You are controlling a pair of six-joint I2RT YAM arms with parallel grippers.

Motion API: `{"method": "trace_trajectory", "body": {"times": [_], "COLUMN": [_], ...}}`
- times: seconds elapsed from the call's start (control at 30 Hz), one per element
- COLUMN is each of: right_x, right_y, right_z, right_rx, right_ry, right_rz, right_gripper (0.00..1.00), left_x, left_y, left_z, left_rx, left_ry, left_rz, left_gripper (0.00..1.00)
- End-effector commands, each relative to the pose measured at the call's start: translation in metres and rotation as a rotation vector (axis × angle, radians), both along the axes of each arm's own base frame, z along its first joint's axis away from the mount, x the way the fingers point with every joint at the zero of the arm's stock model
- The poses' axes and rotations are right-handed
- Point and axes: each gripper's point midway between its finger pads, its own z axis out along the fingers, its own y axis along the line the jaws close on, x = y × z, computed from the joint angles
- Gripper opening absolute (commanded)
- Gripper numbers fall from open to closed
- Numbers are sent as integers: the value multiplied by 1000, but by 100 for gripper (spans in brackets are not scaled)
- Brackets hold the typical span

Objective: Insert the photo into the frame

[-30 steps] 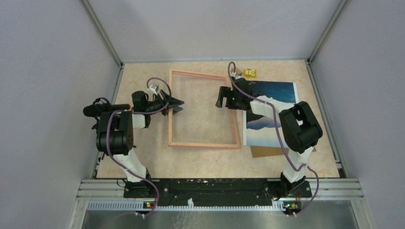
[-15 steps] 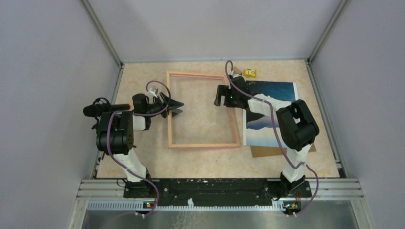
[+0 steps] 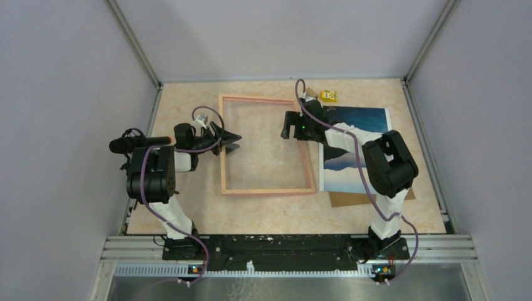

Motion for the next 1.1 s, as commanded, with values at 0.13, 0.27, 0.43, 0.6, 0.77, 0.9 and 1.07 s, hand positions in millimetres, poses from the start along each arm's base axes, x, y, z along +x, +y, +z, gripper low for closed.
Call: {"method": "trace_trajectory", "body": {"times": [0.13,0.27,0.43,0.6,0.77,0.9,1.07], "right_x": [-19,-20,-24,-19,-18,-18,-19], "right_y": [-4,-5,-4,-16,-21,-20,-15], "right_z": [-20,-18,-15,-10,-15,-16,-16], "right_rx": [7,53,151,194,183,187,204], "right_ry": [85,93,115,94,103,105,106], "right_rz": [27,40,63,39,31,37,63], "right_gripper": [91,91,91,91,91,91,91], "left_x": [-3,-4,-8,-10,-9,-10,-9], "left_y": [-3,-4,-4,-1,1,2,2], "left_z": [31,41,57,67,65,65,63], "left_rx": [21,1,-38,-65,-71,-85,-83], "left_ry": [-118,-134,-183,-212,-207,-208,-207], "left_rz": [-49,-63,-86,-84,-78,-77,-72], "left_gripper": [65,57,64,71,60,53,45]}}
